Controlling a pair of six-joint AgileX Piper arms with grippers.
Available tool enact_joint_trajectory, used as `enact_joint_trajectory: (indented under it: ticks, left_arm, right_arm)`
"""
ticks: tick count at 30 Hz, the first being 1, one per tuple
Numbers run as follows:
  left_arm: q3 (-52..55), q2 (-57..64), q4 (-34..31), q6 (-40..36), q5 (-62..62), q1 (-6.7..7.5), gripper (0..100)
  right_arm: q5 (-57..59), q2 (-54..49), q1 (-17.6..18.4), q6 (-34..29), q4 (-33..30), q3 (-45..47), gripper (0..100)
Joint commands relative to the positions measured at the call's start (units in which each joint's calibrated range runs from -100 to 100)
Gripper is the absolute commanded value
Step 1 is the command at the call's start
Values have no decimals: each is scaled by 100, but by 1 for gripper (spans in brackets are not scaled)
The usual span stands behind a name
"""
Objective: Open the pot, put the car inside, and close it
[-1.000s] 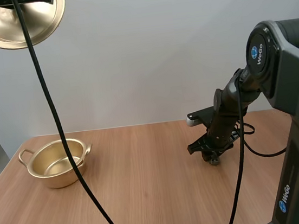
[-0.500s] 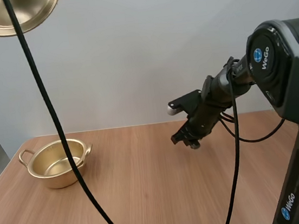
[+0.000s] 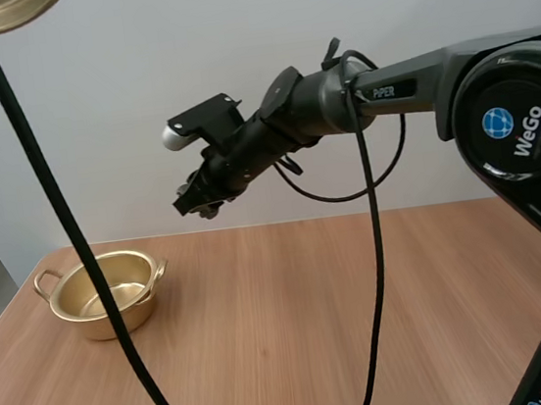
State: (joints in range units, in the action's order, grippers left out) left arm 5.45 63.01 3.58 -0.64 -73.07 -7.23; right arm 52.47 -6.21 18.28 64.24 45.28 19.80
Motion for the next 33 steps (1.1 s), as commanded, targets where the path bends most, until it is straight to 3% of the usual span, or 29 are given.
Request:
enact_joint_trajectory:
  ticks: [1, 6, 11, 25, 30, 31, 33]
  left_arm:
    - [0, 2, 3, -43, 8, -2, 0]
    - [0, 2, -8, -42, 8, -2, 0]
    - [0, 2, -150, -42, 8, -2, 0]
    - [12, -10, -263, 33, -15, -2, 0]
    - [12, -10, -317, 33, -13, -2, 0]
    - [12, -10, -403, 33, -32, -2, 0]
    - [12, -10, -470, 33, -48, -2, 0]
  right_arm:
    - [-254, 118, 635, -4, 14, -190, 0]
    - [-692, 672, 1083, 22, -21, -488, 0]
    - [-1124, 1508, 1290, 183, 4, -742, 0]
    - [-1734, 2842, 1280, 174, -232, -1503, 0]
    - [-1884, 2887, 1275, 174, -299, -1503, 50]
    - [-1918, 2887, 1265, 174, -309, -1503, 57]
    - [-1939, 2887, 1254, 174, -322, -1503, 61]
